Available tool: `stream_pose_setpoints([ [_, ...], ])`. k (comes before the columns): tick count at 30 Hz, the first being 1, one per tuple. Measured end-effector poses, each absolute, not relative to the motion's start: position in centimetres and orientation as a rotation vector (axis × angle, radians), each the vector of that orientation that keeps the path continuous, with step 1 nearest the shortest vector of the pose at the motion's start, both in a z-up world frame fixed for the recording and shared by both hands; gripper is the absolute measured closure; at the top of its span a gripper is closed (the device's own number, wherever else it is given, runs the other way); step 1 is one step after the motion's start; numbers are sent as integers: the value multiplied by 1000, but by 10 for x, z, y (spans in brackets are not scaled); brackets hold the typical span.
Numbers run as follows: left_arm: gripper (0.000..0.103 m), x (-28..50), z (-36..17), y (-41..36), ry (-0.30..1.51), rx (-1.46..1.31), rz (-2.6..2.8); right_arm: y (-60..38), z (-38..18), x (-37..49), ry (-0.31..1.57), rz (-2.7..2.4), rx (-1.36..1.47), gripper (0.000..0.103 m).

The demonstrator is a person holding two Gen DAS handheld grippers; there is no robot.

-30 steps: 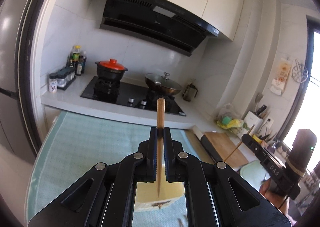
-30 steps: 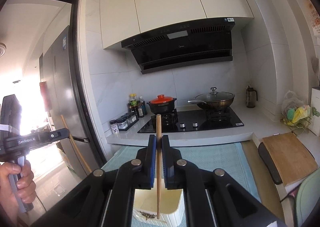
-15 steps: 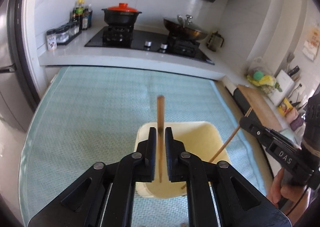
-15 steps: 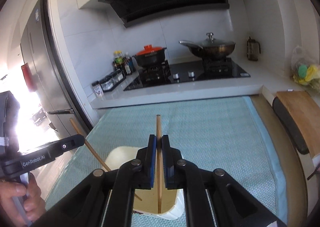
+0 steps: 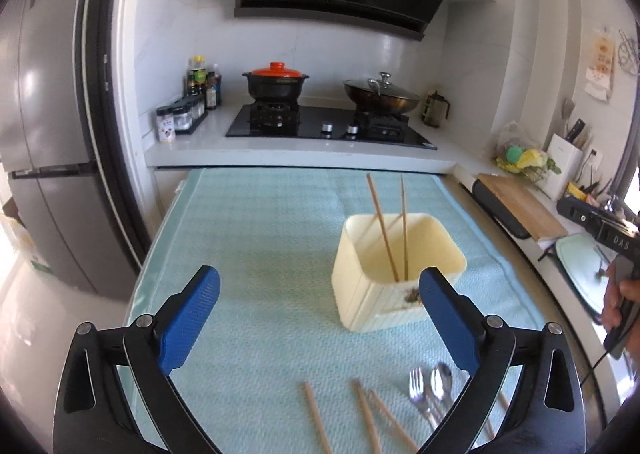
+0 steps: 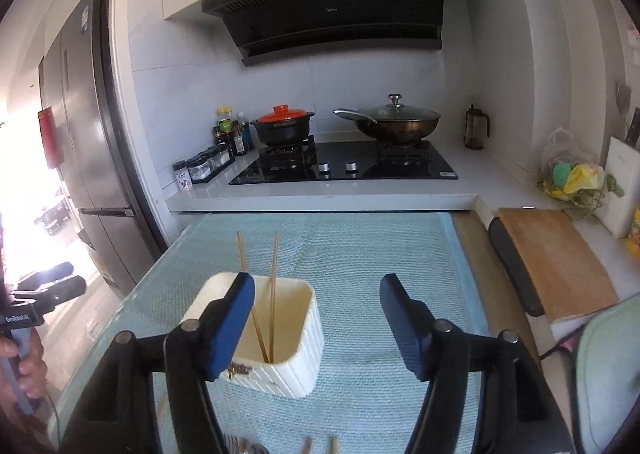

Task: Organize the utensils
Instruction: 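Move both open grippers back over the remaining chopsticks on the mat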

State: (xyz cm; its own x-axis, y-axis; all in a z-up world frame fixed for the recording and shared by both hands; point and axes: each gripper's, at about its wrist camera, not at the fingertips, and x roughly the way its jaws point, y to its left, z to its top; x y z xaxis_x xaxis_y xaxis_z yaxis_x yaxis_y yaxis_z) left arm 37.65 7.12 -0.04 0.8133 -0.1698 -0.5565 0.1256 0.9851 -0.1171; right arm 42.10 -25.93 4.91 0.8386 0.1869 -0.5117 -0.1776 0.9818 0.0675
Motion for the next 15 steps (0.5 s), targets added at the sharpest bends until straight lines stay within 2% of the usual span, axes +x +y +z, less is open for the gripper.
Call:
stream_pose_setpoints([
  [8, 3, 268, -64, 81, 637, -115, -128, -271, 24, 296, 469, 145, -97, 35],
  [15, 3, 212, -119, 73, 637, -193, -71, -271, -41, 211, 472, 84, -88, 35],
])
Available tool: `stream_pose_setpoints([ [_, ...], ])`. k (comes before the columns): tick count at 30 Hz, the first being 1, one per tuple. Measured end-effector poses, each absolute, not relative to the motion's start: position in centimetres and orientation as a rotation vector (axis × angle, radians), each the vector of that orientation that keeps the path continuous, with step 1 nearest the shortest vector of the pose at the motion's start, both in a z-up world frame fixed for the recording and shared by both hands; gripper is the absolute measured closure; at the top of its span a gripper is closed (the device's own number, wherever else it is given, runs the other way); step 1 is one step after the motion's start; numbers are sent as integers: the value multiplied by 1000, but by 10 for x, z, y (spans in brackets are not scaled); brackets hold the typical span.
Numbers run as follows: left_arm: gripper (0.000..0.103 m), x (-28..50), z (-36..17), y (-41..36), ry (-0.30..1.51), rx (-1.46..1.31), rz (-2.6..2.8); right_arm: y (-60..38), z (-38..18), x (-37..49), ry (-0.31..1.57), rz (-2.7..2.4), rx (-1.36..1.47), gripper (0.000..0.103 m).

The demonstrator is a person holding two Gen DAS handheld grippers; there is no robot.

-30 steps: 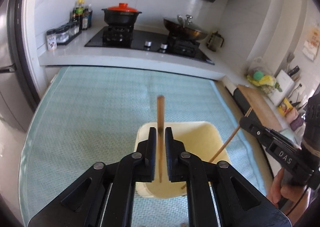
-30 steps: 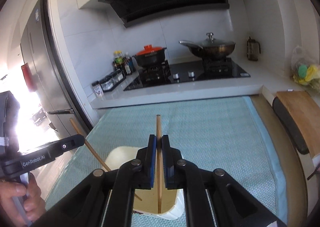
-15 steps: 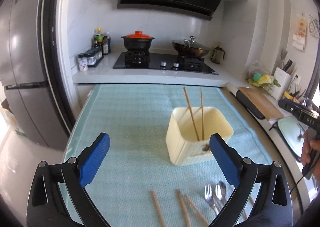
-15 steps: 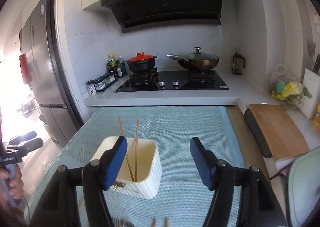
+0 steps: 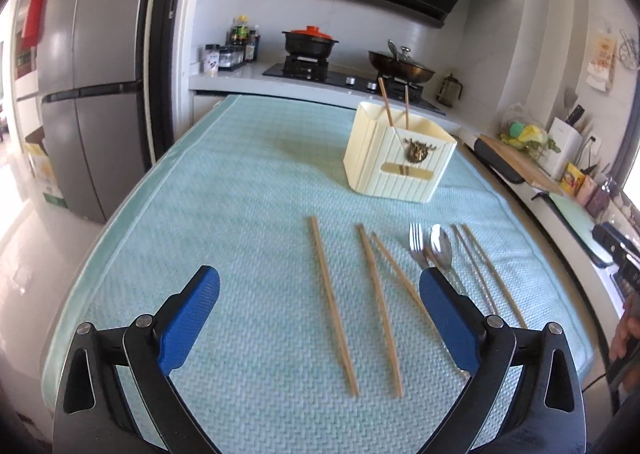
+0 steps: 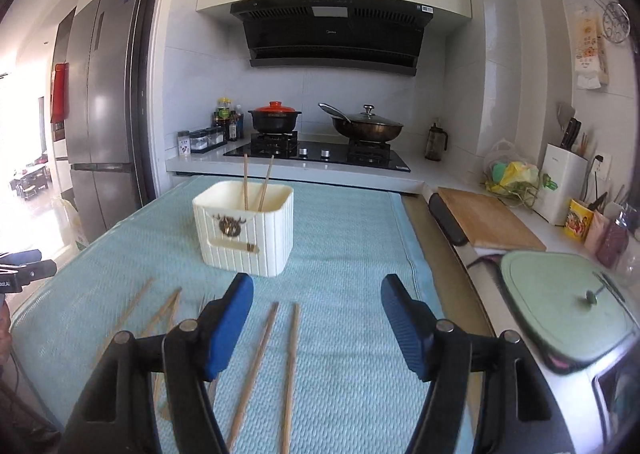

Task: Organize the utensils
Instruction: 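Move both open grippers back over the remaining chopsticks on the mat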

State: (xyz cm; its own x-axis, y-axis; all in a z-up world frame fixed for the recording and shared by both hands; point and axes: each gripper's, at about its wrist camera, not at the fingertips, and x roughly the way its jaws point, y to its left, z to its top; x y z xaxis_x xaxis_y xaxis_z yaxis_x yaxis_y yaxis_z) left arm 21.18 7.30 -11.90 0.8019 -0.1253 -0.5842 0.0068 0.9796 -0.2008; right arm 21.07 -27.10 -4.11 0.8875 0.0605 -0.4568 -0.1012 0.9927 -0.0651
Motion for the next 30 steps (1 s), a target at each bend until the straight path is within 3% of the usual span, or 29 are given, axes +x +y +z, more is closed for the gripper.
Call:
stream_pose_setpoints([
  [10, 3, 197, -157, 61, 688, -146, -43, -272, -121, 160, 543, 41, -50, 35],
  [30, 3, 208, -172, 65, 726, -153, -16, -274, -133, 170, 594, 44, -17, 35],
])
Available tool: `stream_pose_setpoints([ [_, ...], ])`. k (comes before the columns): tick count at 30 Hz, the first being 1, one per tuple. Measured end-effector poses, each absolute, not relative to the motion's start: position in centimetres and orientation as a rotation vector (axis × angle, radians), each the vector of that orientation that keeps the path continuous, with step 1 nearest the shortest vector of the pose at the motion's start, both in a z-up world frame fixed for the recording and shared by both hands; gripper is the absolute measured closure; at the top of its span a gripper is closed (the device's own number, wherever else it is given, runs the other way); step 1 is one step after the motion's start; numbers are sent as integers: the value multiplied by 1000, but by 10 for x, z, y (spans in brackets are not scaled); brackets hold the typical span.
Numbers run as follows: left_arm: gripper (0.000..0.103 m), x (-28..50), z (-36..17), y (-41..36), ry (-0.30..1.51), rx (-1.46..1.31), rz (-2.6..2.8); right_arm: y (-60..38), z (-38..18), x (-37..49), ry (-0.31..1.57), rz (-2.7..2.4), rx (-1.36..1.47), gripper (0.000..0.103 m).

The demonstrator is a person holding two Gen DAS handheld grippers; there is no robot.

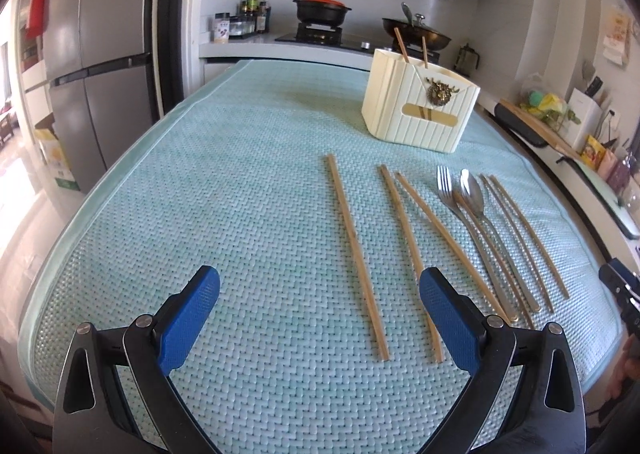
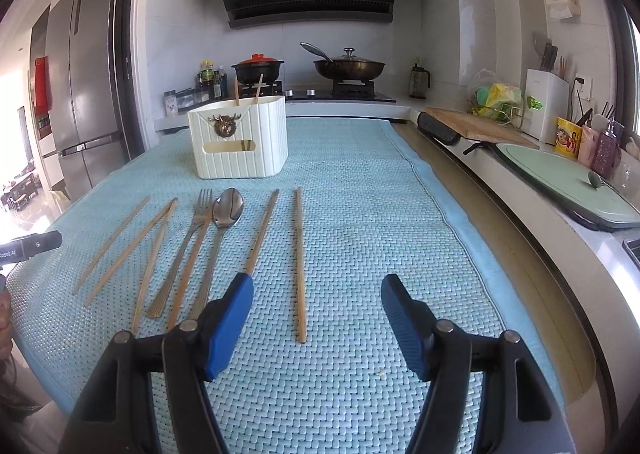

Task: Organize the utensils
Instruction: 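Move both open grippers back over the remaining chopsticks on the mat, then grasp a wooden chopstick with the left gripper while the right gripper grasps another chopstick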

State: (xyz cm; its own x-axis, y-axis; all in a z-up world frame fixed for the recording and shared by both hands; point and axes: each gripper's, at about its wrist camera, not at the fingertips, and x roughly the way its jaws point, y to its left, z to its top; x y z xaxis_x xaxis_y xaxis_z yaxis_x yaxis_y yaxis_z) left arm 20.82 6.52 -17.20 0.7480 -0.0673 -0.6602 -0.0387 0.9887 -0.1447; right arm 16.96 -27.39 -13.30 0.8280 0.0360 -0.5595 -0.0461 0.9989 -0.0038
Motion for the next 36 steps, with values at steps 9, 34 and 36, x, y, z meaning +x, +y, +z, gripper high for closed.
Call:
stream_pose_setpoints([
  [9, 3, 223, -174, 62, 757, -145, -20, -275, -136, 185, 638, 56, -23, 35],
  [34, 4, 312, -201, 57, 948, -126, 6, -276, -157, 275, 852, 192, -20, 35],
  [36, 5, 321, -203, 57, 963, -125, 14, -274, -161, 286, 872, 203, -30, 35],
])
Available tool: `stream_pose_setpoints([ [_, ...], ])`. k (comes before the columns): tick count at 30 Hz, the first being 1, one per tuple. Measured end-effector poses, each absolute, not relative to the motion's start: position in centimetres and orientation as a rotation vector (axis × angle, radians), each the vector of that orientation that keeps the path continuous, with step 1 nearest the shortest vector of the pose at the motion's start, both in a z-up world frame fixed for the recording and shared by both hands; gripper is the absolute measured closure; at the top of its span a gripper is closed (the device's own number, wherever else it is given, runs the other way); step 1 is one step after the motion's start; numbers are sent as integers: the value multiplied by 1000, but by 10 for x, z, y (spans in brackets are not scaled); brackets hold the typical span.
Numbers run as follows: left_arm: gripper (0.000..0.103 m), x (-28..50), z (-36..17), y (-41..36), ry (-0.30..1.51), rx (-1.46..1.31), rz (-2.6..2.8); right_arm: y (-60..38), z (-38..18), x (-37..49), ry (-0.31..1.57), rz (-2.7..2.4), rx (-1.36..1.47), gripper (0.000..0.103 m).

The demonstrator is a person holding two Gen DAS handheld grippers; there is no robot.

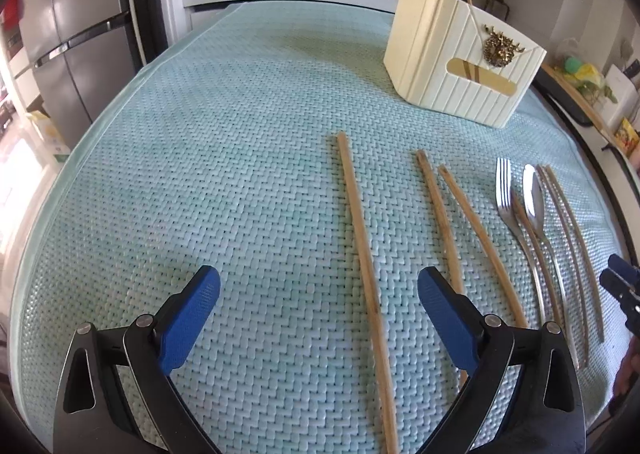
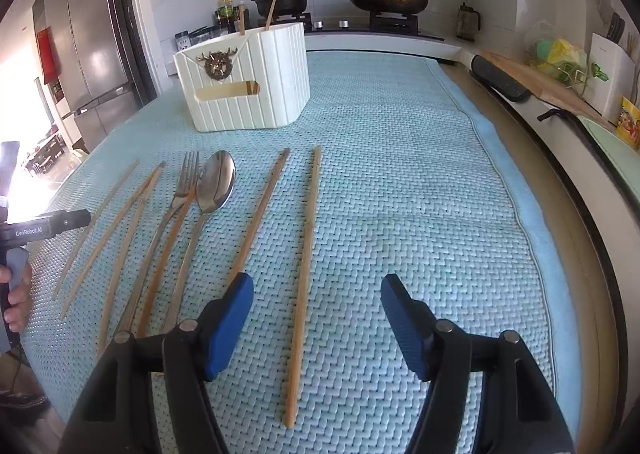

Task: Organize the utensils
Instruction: 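Grasp a wooden chopstick with the left gripper while the right gripper grasps another chopstick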

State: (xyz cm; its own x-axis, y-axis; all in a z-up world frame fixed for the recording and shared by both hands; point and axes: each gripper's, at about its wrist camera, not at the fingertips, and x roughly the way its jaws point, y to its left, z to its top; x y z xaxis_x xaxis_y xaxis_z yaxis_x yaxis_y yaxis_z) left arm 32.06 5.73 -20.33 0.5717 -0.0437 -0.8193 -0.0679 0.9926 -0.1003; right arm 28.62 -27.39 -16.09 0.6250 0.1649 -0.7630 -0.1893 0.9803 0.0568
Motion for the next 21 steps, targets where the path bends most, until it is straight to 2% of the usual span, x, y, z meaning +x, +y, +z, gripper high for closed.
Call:
stream_pose_setpoints([
  [7, 10, 349, -209, 53, 981, -96, 26, -270, -175, 322, 946, 218, -59, 42],
  [15, 11, 372, -212, 50, 983, -37, 25, -253, -175, 360, 973, 247, -144, 49],
  [21, 10, 392, -211, 52, 999, -4, -25, -250, -174, 395, 1012, 257, -152, 50],
])
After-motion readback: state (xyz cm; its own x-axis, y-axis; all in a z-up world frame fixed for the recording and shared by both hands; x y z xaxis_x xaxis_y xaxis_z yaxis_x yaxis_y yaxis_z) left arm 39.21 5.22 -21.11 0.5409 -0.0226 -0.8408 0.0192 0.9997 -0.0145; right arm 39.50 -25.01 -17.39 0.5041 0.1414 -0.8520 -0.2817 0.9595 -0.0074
